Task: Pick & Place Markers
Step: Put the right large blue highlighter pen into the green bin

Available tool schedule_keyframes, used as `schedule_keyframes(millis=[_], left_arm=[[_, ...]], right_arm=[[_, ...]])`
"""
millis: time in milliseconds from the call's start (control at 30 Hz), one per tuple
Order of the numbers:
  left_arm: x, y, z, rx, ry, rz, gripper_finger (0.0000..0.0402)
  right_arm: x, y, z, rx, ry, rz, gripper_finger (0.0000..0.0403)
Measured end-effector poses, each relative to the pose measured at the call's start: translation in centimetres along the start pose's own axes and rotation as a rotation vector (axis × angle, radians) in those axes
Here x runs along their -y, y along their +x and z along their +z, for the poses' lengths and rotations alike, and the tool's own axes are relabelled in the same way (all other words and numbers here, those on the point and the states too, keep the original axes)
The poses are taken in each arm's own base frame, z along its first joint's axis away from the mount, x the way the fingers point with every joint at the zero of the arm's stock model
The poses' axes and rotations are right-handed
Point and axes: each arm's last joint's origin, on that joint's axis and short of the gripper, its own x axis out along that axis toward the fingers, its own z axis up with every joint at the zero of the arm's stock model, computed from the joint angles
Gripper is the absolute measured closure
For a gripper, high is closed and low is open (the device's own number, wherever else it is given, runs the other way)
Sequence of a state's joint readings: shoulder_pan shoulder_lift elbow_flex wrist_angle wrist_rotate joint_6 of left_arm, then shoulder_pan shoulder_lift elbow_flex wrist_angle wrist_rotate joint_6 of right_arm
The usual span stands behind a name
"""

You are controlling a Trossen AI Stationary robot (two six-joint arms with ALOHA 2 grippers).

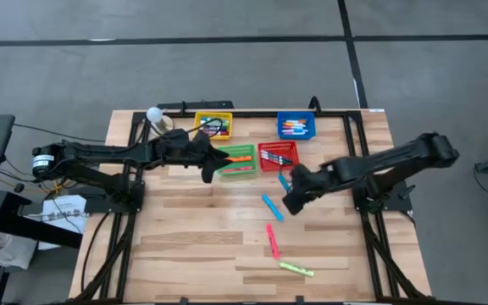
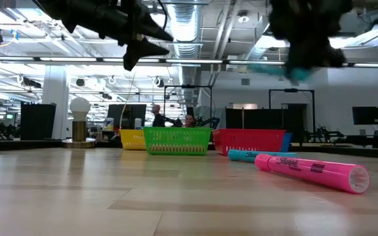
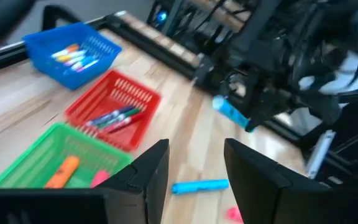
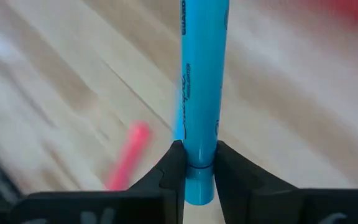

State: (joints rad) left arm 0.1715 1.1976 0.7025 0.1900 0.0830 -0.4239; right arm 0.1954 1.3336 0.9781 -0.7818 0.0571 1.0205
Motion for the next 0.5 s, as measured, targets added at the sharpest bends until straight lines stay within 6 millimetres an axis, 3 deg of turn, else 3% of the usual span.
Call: schedule_keyframes(millis=[233,367,500], left_arm=[[0.9,-0.2,1.4,0.126,-0.006,-0.143,0.0248],[1.5,-0.4,2.2,0.211,-0.014,-0.200,0.0248],[2.4,-0.6,2.6,0.268,-0.004,-0.256,0.0247]], right_arm=[[-1.1,-4.7,2.3,0.421,-0.087,0.244,0.0352],[-1.8,-5.4,3.9,0.557,-0.126,0.344,0.0352],[-2.1,-4.8,5.4,0.597,-0.144,0.391,0.0352]])
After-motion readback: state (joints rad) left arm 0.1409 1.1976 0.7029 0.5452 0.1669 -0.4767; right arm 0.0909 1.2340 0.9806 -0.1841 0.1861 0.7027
